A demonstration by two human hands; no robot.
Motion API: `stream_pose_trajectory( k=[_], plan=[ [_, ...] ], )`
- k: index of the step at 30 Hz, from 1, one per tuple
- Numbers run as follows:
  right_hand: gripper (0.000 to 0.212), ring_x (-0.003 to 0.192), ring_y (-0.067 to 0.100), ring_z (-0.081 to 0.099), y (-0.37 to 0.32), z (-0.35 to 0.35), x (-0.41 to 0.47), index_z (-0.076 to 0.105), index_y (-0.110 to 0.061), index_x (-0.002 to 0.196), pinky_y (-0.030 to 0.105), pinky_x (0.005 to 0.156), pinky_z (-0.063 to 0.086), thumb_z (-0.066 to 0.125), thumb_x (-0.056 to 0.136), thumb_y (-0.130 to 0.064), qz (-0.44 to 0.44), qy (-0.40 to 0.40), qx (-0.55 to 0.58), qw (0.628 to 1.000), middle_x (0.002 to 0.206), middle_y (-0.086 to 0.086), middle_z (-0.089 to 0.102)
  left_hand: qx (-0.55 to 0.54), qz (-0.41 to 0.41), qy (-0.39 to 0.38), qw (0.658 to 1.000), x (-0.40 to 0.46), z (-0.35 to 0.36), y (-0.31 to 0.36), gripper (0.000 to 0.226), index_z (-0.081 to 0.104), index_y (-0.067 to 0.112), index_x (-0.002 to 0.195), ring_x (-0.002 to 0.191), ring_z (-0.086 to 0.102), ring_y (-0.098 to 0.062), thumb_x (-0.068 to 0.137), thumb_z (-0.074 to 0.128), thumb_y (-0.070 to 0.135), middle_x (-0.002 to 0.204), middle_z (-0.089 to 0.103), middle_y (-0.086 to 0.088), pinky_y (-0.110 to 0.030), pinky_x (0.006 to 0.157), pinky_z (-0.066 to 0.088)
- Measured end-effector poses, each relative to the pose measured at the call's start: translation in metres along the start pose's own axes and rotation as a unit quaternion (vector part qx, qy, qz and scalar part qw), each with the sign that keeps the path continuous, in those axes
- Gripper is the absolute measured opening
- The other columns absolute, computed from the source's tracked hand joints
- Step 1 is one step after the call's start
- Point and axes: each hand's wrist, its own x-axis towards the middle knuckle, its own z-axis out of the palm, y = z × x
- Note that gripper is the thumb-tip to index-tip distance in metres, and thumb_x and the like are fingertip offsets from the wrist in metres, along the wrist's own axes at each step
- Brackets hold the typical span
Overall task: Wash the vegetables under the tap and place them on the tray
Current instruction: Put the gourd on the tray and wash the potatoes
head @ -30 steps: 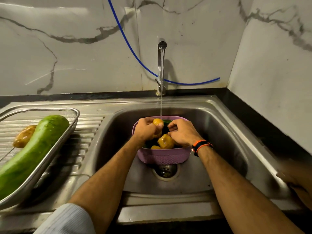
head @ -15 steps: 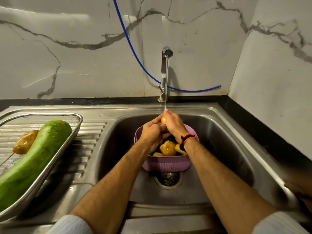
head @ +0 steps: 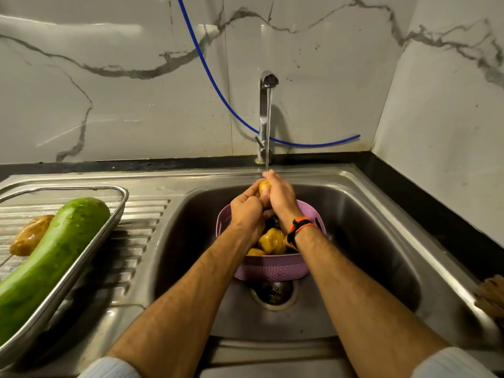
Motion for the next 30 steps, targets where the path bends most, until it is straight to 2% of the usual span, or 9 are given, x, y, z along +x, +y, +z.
stream_pose_trajectory(
  k=[3,8,13,17,20,22,26,28,30],
  plan=[
    [0.036,0.114,0.026,0.055,0.006,0.011,-0.003,0.056,-0.023,0.129,0.045,0.098,0.048,0.035,0.104,-0.04,-0.037,0.003,-0.038,0.999,0.124,0.008,0.057,-0.008,0.015,0.025,1.0,0.005,-0.001,-0.004,0.04,0.063,0.009,0.131,0.091,0.068,-0.022,0.097,0.047,-0.007,0.113,0.07,-0.016,-0.032,0.074,0.06],
    [0.033,0.101,0.028,0.064,-0.001,-0.005,0.008,0.072,-0.019,0.094,0.043,0.087,0.055,0.048,0.098,-0.041,0.027,0.007,0.016,0.999,0.101,0.011,0.068,-0.005,-0.031,-0.026,0.999,-0.001,-0.004,0.002,0.045,0.056,0.008,0.137,0.111,0.062,-0.034,0.099,0.042,-0.009,0.128,0.062,-0.022,-0.03,0.061,0.061],
    [0.039,0.106,0.02,0.056,0.011,0.005,0.006,0.056,-0.022,0.13,0.041,0.094,0.049,0.036,0.104,-0.043,-0.032,-0.036,-0.047,0.998,0.112,0.002,0.059,-0.002,0.01,0.022,1.0,0.001,-0.002,-0.002,0.039,0.064,0.008,0.128,0.072,0.063,-0.017,0.098,0.045,-0.007,0.11,0.069,-0.02,-0.023,0.05,0.052],
    [0.036,0.101,0.027,0.062,0.0,0.01,0.01,0.069,-0.015,0.111,0.041,0.09,0.053,0.048,0.097,-0.04,-0.015,0.005,-0.044,0.999,0.108,0.009,0.067,-0.007,-0.009,0.007,1.0,0.003,-0.006,-0.001,0.046,0.062,0.009,0.13,0.078,0.064,-0.02,0.097,0.038,-0.012,0.11,0.065,-0.02,-0.026,0.054,0.052],
    [0.038,0.097,0.027,0.068,0.001,-0.004,0.016,0.076,-0.018,0.092,0.047,0.093,0.054,0.048,0.094,-0.043,0.009,-0.003,-0.01,1.0,0.098,0.01,0.074,-0.004,-0.041,-0.031,0.999,-0.001,-0.005,0.002,0.041,0.057,0.006,0.136,0.11,0.063,-0.03,0.1,0.041,-0.007,0.127,0.062,-0.023,-0.031,0.063,0.062],
    [0.035,0.1,0.029,0.066,0.007,-0.006,0.014,0.072,-0.023,0.098,0.048,0.093,0.054,0.044,0.099,-0.045,-0.007,-0.01,-0.024,1.0,0.103,0.011,0.071,0.005,-0.033,-0.013,0.999,-0.001,-0.002,0.001,0.039,0.059,0.006,0.134,0.122,0.058,-0.035,0.101,0.043,-0.004,0.132,0.06,-0.026,-0.032,0.069,0.062],
    [0.035,0.102,0.02,0.056,0.005,0.011,0.009,0.062,-0.021,0.122,0.038,0.093,0.049,0.042,0.102,-0.041,-0.038,-0.008,-0.061,0.997,0.112,0.003,0.061,-0.016,-0.002,0.025,1.0,0.005,-0.003,-0.002,0.038,0.066,0.01,0.126,0.095,0.07,-0.027,0.098,0.046,-0.006,0.111,0.07,-0.02,-0.031,0.067,0.056],
    [0.029,0.096,0.021,0.06,-0.002,0.008,0.01,0.073,-0.02,0.105,0.04,0.091,0.052,0.051,0.096,-0.038,-0.009,0.02,-0.063,0.998,0.102,0.003,0.067,-0.008,-0.018,-0.007,1.0,0.004,-0.007,0.0,0.046,0.062,0.014,0.127,0.077,0.067,-0.021,0.096,0.041,-0.012,0.101,0.068,-0.018,-0.027,0.056,0.056],
    [0.022,0.093,0.024,0.066,-0.005,-0.002,0.012,0.078,-0.02,0.086,0.043,0.088,0.055,0.06,0.087,-0.032,0.023,0.016,-0.04,0.999,0.091,0.003,0.073,0.005,-0.048,-0.047,0.998,0.003,-0.01,0.004,0.044,0.058,0.008,0.132,0.088,0.065,-0.024,0.098,0.039,-0.012,0.112,0.063,-0.02,-0.029,0.052,0.058]
  ],
)
